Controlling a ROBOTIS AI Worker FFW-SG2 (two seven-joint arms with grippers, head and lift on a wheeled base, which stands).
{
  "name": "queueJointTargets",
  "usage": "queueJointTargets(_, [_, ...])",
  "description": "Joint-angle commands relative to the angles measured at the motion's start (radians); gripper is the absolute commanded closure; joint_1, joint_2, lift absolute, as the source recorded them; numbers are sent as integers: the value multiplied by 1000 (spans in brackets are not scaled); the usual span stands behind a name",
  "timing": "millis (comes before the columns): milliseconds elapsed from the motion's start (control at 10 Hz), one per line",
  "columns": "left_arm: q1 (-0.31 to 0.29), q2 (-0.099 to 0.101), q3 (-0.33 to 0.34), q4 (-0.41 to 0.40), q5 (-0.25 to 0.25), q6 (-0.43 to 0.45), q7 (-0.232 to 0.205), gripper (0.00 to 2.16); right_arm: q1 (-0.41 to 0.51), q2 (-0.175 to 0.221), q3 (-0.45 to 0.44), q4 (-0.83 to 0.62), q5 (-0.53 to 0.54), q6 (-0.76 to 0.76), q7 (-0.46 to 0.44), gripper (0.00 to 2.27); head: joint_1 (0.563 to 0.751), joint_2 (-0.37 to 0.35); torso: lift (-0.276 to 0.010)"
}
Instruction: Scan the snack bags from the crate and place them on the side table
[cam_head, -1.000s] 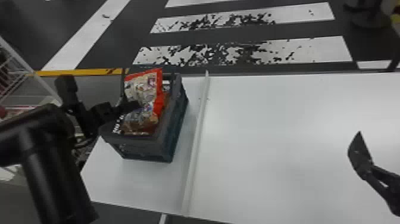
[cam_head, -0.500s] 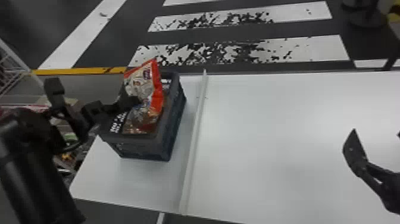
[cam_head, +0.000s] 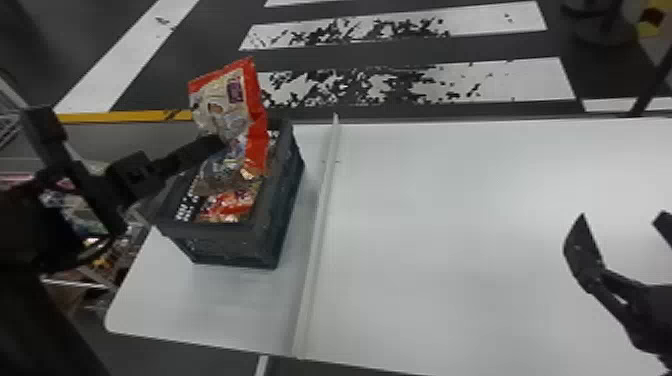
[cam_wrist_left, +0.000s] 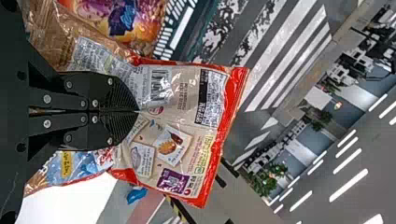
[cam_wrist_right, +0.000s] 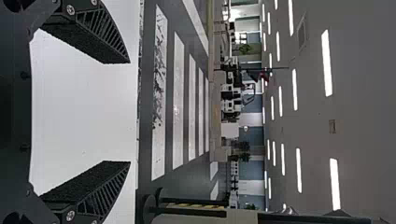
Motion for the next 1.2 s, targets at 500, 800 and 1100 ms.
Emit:
queueJointTargets(500, [188,-69,-379,-98,89,-46,107,2138,10,2,-8,-5,0,-6,-6,110,695,11,-94])
queueJointTargets(800, [234,-69,-598,41,101,-264,162,2138,10,5,-8,-8,0,-6,-15,110,695,-131,-94])
queueJointTargets(1100, [184,-69,-795,328,100,-577,192,2142,11,5,-8,-8,-2,-3,-25,110,695,-229,-94])
